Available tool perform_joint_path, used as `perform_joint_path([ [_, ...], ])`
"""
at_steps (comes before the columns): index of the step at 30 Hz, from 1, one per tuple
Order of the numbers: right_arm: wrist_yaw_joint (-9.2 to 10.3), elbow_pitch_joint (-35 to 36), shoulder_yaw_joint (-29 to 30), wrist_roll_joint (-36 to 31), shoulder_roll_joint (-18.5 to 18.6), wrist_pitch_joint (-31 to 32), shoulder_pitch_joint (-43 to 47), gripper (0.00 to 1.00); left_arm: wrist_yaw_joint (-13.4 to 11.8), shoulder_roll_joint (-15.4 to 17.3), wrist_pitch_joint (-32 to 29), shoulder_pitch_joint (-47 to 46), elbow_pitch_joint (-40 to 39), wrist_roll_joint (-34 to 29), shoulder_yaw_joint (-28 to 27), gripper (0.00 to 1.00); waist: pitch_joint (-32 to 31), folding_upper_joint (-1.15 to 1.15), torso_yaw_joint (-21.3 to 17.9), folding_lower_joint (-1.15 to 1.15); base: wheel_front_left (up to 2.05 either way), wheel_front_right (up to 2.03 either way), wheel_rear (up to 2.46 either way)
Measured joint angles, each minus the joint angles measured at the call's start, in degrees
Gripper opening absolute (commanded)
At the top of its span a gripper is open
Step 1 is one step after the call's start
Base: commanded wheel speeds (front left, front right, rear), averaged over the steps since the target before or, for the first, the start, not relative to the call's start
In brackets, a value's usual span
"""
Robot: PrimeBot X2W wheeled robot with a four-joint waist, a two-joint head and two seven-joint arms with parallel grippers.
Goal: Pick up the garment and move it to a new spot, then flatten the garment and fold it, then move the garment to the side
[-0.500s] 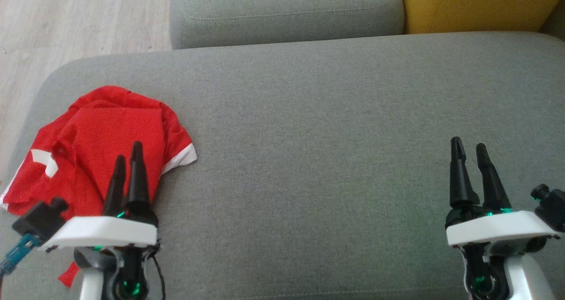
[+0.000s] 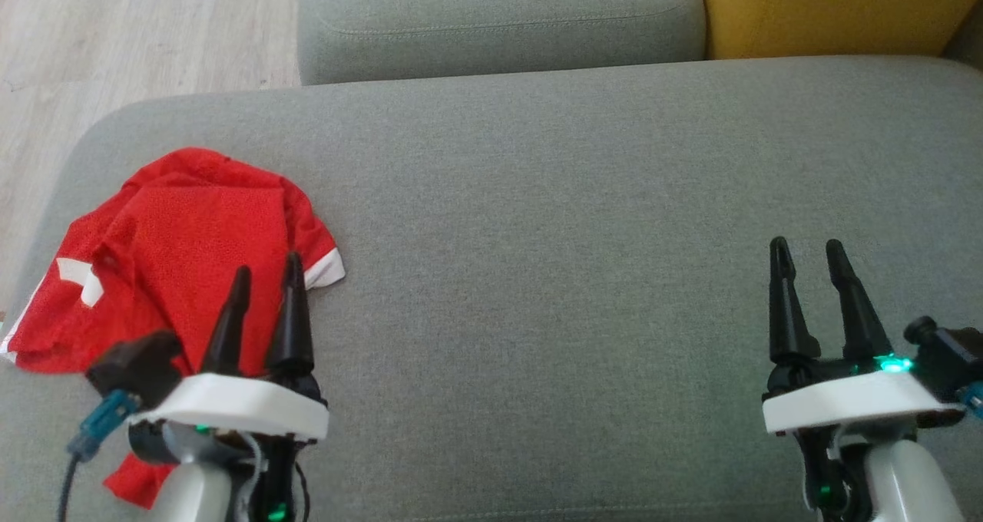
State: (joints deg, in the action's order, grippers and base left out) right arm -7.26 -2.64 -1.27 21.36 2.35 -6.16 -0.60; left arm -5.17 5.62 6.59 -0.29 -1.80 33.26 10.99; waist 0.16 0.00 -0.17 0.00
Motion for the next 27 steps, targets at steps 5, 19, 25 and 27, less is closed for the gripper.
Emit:
perform_joint_path([
  [5,0.0,0.1,-0.1,-3.3,0.0,-1.0,0.0,1.0,-3.0,1.5,0.6,0.0,0.0,-2.9,3.0,1.0,0.0,0.0,0.0,0.0,0.0,0.0,0.0],
  [19,0.0,0.8,-0.3,-11.9,0.0,-3.3,0.2,1.0,-9.6,5.8,3.1,0.0,-2.0,-11.7,8.7,1.0,0.1,0.0,-0.1,0.0,0.0,0.0,0.0],
  [25,0.0,2.1,-0.2,-16.5,0.0,-4.5,0.2,1.0,-10.8,8.7,4.0,0.0,-2.3,-16.8,11.4,1.0,0.2,0.0,0.3,0.0,0.0,0.0,0.0],
  [27,0.0,2.2,-0.2,-17.3,0.0,-4.5,0.2,1.0,-11.1,9.0,4.2,-0.1,-2.3,-17.6,12.2,1.0,0.1,0.0,0.4,0.0,0.0,0.0,0.0],
])
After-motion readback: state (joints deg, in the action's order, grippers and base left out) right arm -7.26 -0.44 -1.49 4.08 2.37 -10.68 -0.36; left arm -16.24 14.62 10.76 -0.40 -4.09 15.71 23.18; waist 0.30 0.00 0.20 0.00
